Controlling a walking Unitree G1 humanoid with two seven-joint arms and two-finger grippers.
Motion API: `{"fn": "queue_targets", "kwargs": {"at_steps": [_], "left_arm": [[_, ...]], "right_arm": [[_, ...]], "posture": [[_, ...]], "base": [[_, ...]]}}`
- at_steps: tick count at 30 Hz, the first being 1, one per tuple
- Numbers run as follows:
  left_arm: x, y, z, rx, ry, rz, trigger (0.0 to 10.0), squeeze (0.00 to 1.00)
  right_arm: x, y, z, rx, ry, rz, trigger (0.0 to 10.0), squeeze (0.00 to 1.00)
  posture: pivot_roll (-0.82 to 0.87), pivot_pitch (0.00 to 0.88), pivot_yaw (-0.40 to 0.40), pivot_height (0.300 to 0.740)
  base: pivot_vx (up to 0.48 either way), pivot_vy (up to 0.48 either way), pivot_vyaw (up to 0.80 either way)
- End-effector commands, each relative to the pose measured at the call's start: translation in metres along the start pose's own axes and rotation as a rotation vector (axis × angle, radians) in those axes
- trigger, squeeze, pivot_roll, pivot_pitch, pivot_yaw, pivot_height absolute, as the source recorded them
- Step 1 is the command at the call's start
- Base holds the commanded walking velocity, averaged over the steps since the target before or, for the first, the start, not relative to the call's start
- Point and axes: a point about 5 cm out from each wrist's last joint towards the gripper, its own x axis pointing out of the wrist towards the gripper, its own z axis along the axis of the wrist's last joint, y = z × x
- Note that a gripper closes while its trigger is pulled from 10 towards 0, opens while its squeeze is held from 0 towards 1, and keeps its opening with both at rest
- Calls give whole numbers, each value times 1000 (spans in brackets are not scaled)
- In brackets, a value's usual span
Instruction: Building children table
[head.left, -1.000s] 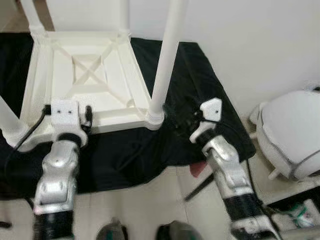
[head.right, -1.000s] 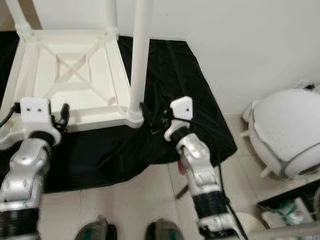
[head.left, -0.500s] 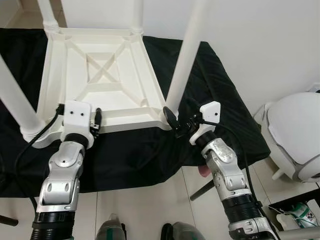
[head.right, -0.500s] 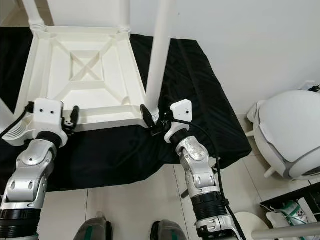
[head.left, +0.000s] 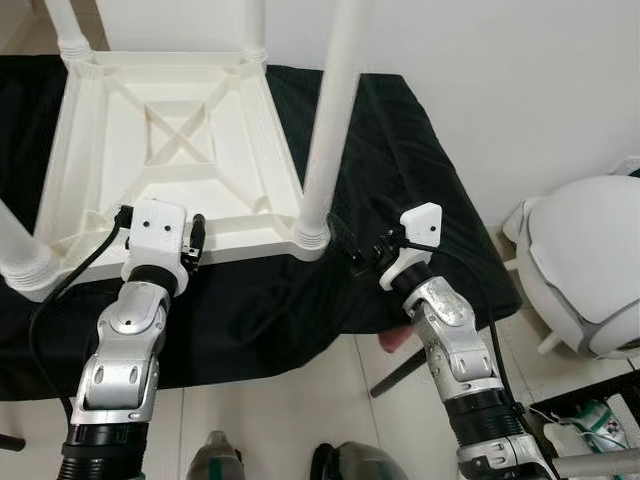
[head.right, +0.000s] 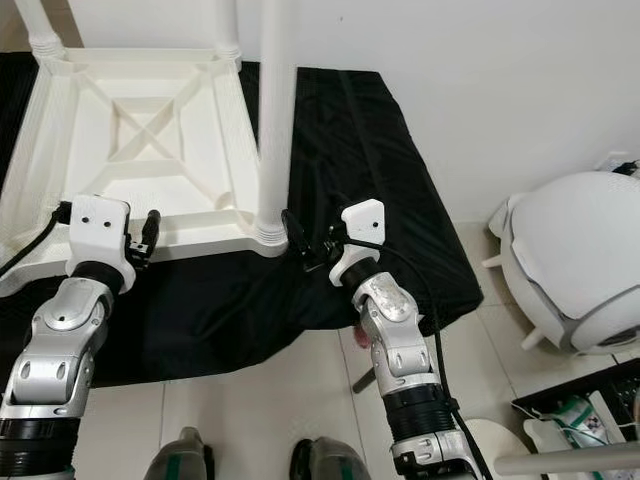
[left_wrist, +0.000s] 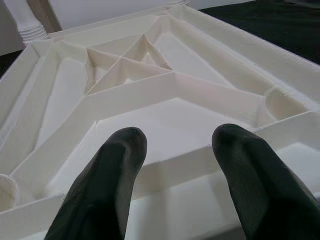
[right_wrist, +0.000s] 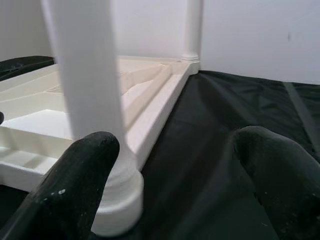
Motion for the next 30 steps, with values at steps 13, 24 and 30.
{"fn": "queue_targets", "kwargs": {"at_steps": [13,24,30], "left_arm": [[0,-3,-1,15,2,7,10000,0],[-13,-9,-18,-53,61,-96,10000,0],[-16,-14,-18,-84,30,-164,10000,0]], "right_arm": [[-2,-1,-1,-5,7,20,10000,0],[1,-15,1,-50,25,7,10000,0],[5,-21,-4,-98,92,37,10000,0]], "posture": [[75,33,-87,740],[65,23,-84,740],[62,2,-77,740]], "base": [[0,0,0],[0,0,0],[0,0,0]]}}
